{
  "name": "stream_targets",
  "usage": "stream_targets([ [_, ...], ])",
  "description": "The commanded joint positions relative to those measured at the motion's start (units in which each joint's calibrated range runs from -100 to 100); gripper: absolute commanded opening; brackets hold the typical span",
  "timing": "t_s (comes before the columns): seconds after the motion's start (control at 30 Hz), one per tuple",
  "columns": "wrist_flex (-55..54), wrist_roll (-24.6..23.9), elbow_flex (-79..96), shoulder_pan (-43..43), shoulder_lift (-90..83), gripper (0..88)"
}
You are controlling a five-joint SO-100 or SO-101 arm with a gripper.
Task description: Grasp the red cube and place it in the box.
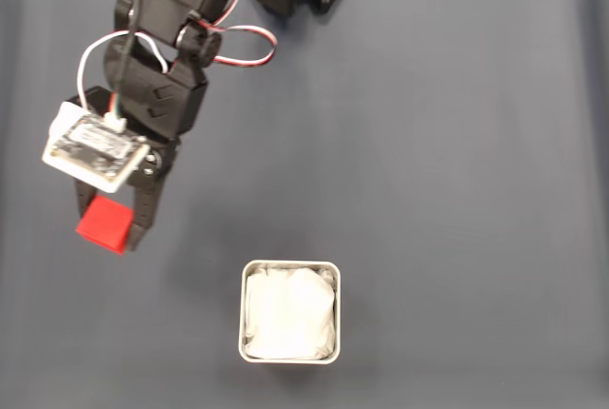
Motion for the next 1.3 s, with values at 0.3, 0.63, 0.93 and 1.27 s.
stream_targets([
  [0.3, 2.4, 0.4, -1.4, -8.2, -7.6, 6.8],
  [0.63, 3.9, 0.4, -5.1, -14.1, -6.7, 6.8],
  [0.93, 3.9, 0.0, -7.7, -18.3, -3.7, 6.8],
  [1.27, 4.2, -0.8, -13.2, -21.4, 1.4, 6.7],
])
